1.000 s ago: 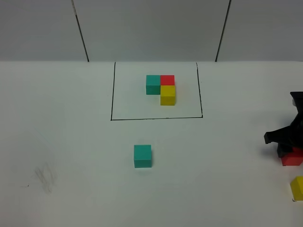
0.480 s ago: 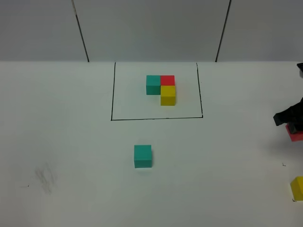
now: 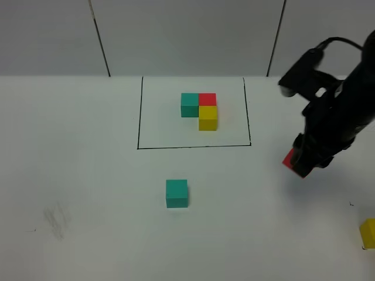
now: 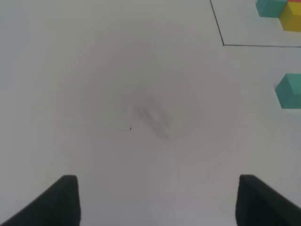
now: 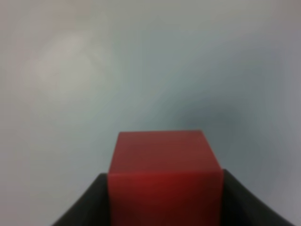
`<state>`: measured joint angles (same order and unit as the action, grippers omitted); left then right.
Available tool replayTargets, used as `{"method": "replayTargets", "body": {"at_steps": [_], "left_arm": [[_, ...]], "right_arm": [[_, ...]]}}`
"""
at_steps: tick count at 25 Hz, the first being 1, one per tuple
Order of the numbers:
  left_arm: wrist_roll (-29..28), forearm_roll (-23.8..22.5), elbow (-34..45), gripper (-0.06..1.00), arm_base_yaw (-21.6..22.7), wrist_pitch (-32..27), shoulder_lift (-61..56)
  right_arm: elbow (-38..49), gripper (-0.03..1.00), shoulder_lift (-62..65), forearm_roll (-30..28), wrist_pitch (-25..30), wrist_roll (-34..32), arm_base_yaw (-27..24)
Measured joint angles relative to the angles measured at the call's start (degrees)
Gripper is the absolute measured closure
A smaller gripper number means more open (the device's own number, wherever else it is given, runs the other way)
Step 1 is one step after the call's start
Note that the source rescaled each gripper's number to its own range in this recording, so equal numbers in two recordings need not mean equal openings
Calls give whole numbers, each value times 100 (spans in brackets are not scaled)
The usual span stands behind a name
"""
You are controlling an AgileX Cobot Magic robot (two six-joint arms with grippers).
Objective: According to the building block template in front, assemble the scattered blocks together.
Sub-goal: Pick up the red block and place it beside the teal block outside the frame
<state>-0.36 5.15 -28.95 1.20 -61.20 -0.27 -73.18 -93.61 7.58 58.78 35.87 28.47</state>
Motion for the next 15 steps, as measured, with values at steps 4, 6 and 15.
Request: {"method": "replayTargets", "body": {"at_steps": [4,6,15], "left_arm": [[0,0,0,38,0,0,0],[0,0,0,38,0,0,0],[0,0,0,38,0,0,0]], "right_arm": [[-1,75,-274,-343,-32,326,889],[-1,75,-423,-584,-150,357,1243],[-603,75,-1211,-1111,-308,981,1636]]}}
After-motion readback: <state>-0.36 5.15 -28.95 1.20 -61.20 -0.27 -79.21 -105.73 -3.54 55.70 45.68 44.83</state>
